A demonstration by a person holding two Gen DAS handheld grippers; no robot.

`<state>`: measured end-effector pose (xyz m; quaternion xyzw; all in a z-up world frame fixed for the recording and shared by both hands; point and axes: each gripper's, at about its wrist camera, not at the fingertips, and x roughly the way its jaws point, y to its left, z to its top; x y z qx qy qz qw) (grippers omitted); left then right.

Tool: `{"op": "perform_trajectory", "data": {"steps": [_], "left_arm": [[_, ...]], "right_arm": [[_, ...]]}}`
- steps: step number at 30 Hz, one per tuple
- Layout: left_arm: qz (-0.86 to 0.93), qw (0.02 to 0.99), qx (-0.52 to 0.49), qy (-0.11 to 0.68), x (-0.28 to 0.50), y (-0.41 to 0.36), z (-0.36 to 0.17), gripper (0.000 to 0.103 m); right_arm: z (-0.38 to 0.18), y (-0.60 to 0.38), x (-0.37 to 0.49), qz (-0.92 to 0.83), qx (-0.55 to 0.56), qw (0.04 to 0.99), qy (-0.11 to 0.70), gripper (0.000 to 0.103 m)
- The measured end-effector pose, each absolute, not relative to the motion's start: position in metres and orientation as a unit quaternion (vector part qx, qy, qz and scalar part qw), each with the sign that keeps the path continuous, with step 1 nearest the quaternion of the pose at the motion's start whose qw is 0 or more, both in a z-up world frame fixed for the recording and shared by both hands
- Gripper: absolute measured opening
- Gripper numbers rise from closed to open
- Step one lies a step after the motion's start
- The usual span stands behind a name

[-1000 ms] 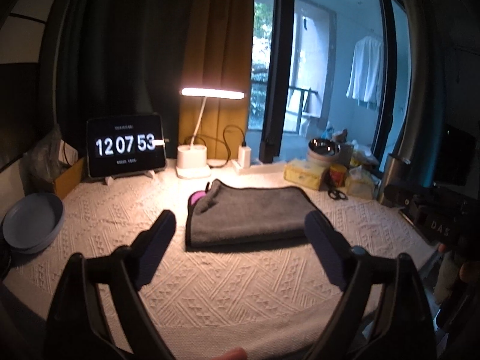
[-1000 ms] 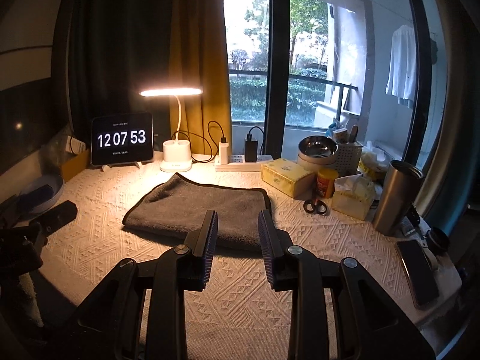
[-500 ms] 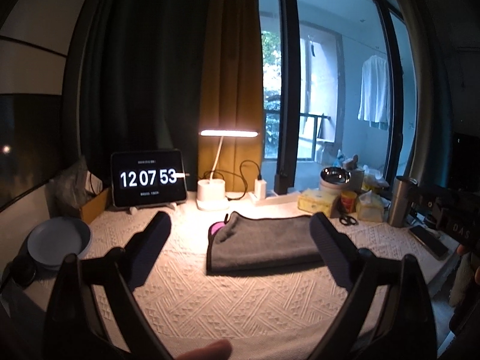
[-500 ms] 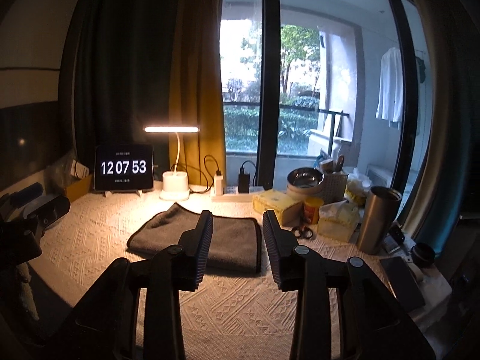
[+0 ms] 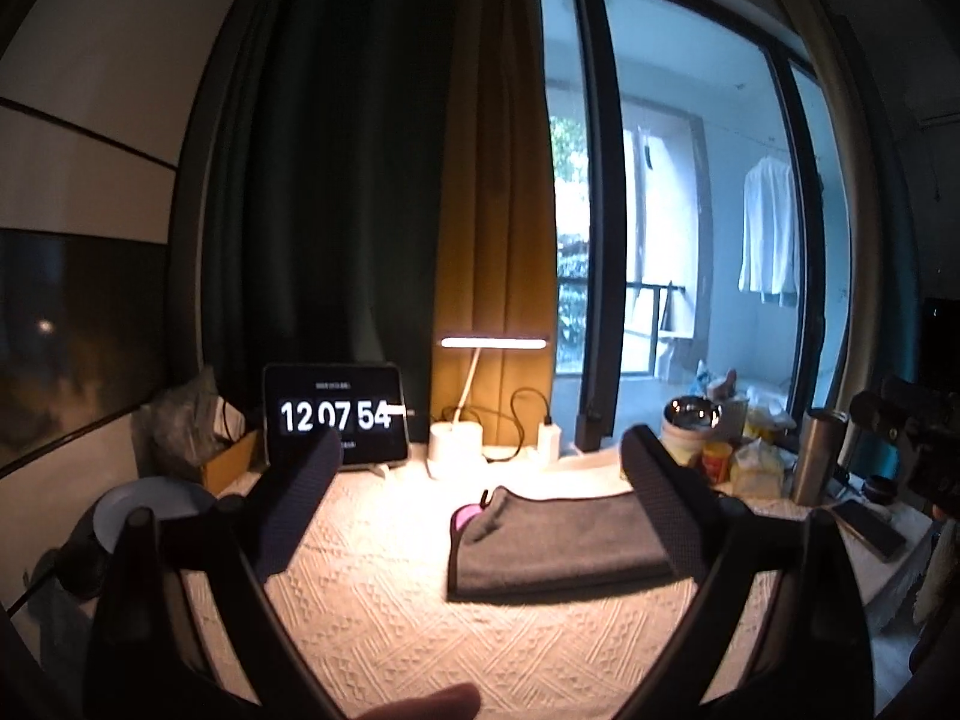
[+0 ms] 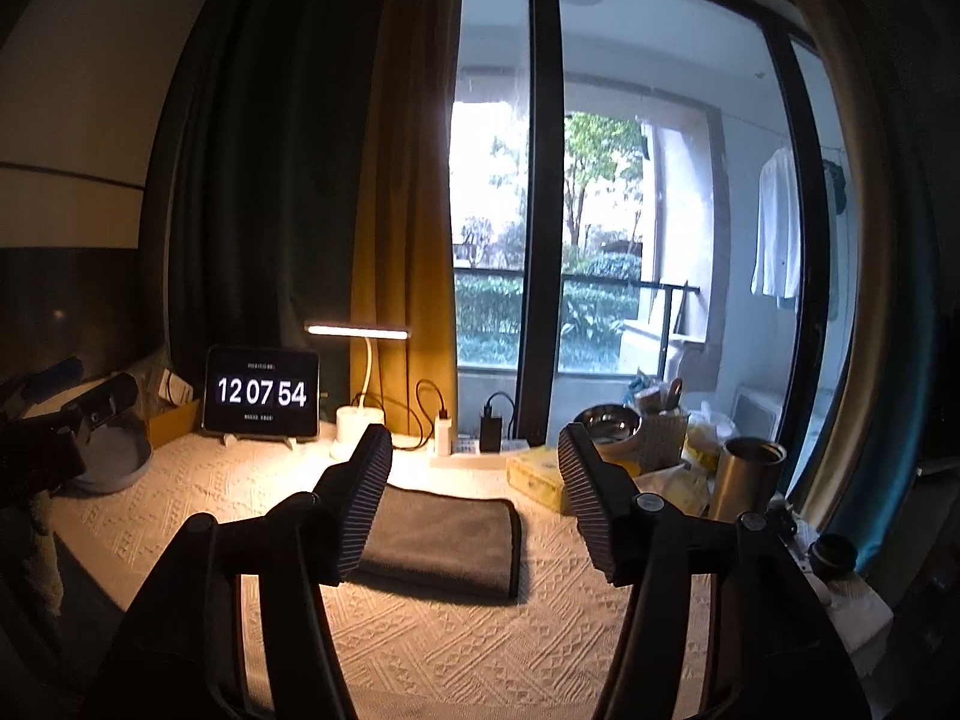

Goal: Fold towel

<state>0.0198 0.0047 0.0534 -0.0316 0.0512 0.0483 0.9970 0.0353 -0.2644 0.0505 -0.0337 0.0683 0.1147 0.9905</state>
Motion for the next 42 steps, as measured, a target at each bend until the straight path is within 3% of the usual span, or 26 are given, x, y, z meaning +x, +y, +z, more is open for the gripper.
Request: {"op": "perform_trajectory", "data": {"steps": [42], "left_arm": [[0.042,0.997,-0.037,0.048,0.0134,0.0004,0.0512,0.096]], "right_arm": [[0.0505,-0.2606,0.0387,0.122,-0.032,0.989,0.076,0.062]]}}
